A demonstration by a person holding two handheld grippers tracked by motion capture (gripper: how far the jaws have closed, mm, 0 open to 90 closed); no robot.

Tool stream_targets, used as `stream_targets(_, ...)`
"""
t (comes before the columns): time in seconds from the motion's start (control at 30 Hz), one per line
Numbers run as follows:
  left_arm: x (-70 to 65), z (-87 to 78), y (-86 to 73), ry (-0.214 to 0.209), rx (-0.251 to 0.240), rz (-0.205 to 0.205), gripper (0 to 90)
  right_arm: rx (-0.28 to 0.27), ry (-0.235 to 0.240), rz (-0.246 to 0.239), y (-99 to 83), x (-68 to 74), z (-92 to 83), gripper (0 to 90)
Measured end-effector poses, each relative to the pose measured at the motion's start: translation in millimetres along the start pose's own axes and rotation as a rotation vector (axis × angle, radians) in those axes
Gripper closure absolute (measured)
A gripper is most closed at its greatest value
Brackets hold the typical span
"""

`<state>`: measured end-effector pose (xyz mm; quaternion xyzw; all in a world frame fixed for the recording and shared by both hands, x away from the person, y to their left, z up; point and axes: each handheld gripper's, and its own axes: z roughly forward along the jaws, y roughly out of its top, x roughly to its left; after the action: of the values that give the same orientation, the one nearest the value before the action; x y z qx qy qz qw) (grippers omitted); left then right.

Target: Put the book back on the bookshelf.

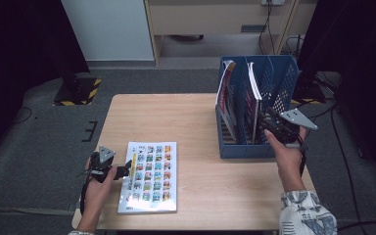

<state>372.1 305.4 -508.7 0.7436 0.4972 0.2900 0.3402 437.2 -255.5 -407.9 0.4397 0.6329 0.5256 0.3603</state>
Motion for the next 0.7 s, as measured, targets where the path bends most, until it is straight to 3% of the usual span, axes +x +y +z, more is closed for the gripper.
stream_targets(0.27, -0.2, 0.3, -0.1, 0.0, 0.001, 0.001, 5.0, -0.005, 0.018, 0.012, -3.6, 5.6, -4.7, 50.3)
stream_targets(0.53, -0.3, 0.4, 0.1, -0.008, 0.0, -0.004, 4.9, 0.006, 0.041, 0.023, -10.6, 15.6, -8.8, 34.8)
stream_targets(0.7, 0.0, -0.4, 0.8, -0.013, -0.002, -0.008, 4.8, 0.023, 0.07, 0.031, -13.3, 20.6, -12.4, 30.1)
